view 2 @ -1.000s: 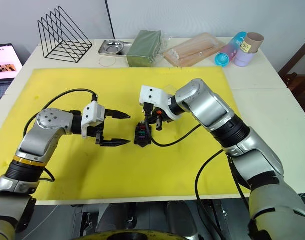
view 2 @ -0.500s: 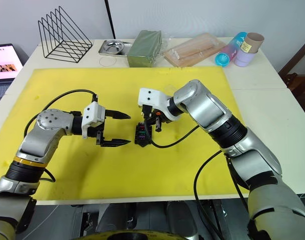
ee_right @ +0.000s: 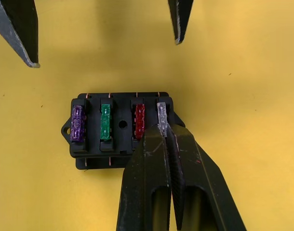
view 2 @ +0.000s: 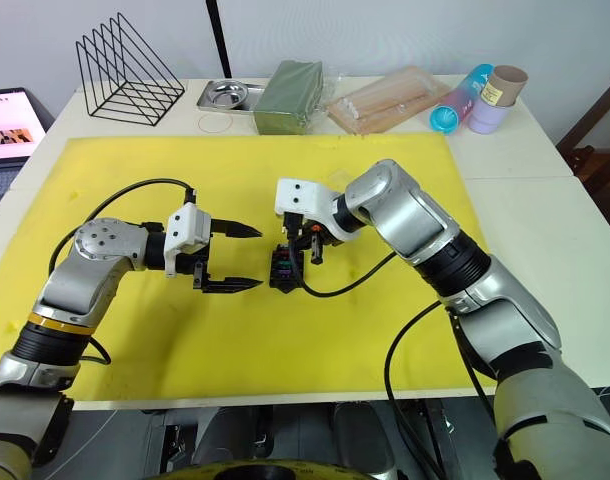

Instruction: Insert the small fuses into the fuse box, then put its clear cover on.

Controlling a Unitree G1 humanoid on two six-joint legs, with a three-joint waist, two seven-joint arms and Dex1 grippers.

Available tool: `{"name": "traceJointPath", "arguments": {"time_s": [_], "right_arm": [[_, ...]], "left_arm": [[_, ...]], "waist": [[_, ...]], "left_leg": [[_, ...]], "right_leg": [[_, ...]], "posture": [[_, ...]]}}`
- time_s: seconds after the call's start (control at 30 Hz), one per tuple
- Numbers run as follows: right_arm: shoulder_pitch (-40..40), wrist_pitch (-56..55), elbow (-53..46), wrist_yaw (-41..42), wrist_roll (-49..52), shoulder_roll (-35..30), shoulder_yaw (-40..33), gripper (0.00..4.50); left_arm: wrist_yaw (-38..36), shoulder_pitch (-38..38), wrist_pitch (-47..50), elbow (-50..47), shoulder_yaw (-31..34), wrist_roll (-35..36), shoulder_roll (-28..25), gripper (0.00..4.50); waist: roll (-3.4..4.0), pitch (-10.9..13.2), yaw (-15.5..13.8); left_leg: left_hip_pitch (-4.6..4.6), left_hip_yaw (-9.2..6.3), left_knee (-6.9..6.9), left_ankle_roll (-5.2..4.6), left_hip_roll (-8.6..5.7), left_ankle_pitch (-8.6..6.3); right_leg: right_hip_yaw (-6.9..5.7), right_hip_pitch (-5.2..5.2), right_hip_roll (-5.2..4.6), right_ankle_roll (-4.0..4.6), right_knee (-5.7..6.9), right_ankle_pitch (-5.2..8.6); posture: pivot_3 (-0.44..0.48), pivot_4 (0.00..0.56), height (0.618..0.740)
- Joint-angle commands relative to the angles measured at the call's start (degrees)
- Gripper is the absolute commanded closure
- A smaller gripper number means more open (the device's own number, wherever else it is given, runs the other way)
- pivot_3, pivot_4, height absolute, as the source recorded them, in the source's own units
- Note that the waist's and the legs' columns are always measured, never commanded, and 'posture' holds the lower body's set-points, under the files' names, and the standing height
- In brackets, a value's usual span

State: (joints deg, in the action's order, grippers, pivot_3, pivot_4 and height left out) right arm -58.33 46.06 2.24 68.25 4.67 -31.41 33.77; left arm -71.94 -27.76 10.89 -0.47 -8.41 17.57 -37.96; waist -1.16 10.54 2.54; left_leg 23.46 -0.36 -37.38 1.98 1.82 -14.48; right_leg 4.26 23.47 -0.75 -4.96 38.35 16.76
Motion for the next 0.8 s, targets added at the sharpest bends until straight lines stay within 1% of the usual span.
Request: {"name": "traceJointPath", "arguments": {"time_s": [0.03,0.33,0.8], "right_arm": [[-0.3,1.3,0.9,1.4,0.0,1.0,0.8,4.49],[-0.3,0.1,1.8,2.1,-1.3,1.3,1.7,4.49],[-0.9,0.9,-1.3,1.6,-1.6,1.0,-0.7,4.49]], "left_arm": [[0.5,0.1,-0.2,-2.0,0.4,0.3,0.2,0.0],[1.3,0.5,0.1,-2.7,0.4,0.4,0.4,0.0],[1.3,0.1,0.2,-2.8,0.2,0.4,0.5,0.0]], "waist": [[0.0,0.0,0.0],[0.01,0.0,0.0],[0.01,0.0,0.0]], "left_leg": [[0.0,0.0,0.0,0.0,0.0,0.0],[-0.02,-0.01,0.0,0.0,0.0,0.0],[-0.03,-0.01,0.0,0.0,0.0,0.0]], "right_leg": [[0.0,0.0,0.0,0.0,0.0,0.0],[0.0,-0.01,0.0,0.0,0.01,0.0],[0.0,-0.01,0.0,0.0,0.03,0.0]], "posture": [[0.0,0.15,0.74],[0.0,0.15,0.74],[0.0,0.15,0.74]]}}
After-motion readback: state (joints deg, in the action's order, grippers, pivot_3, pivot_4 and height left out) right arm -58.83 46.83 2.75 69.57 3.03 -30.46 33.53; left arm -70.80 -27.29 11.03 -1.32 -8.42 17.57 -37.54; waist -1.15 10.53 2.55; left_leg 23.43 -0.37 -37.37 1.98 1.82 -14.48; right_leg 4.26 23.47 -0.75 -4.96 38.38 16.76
